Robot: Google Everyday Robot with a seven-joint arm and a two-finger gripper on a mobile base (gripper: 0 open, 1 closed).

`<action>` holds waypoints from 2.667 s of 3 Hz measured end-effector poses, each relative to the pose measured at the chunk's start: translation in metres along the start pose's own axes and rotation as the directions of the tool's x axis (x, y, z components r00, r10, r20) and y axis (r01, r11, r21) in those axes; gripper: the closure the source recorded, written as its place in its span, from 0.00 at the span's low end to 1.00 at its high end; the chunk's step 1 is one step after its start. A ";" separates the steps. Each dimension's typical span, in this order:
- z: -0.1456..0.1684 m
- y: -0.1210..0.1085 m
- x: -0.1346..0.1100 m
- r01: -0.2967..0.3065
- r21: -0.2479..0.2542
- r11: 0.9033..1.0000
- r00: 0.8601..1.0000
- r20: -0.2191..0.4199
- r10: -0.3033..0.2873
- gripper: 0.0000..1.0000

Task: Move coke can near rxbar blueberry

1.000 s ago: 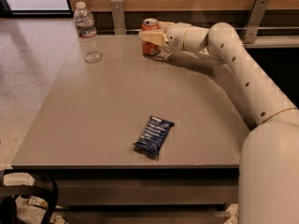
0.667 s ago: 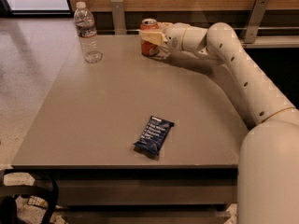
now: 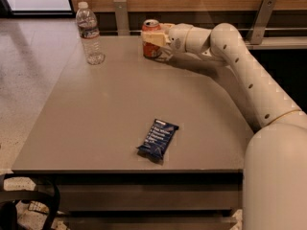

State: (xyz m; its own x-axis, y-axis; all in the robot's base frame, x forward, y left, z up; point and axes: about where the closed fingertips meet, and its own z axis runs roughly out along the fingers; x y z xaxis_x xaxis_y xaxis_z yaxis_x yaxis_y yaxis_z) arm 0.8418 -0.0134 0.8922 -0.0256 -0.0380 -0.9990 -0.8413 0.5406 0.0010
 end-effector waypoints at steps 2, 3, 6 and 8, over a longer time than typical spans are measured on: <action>-0.009 0.001 -0.015 -0.004 -0.010 1.000 1.000 0.005 0.004 1.00; -0.036 0.005 -0.044 0.018 0.006 1.000 1.000 0.008 -0.018 1.00; -0.150 0.053 -0.119 0.103 0.146 0.984 0.995 -0.031 -0.099 1.00; -0.229 0.108 -0.112 0.077 0.224 0.972 0.996 -0.067 -0.063 1.00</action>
Offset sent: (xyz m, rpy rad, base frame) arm -0.0128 -0.0259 0.0410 0.0151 -0.0001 0.0123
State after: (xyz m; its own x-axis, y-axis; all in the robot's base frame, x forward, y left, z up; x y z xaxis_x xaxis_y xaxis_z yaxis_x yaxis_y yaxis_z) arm 0.6298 -0.1433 1.0142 -0.0083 -0.1281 -0.9917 -0.6987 0.7103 -0.0859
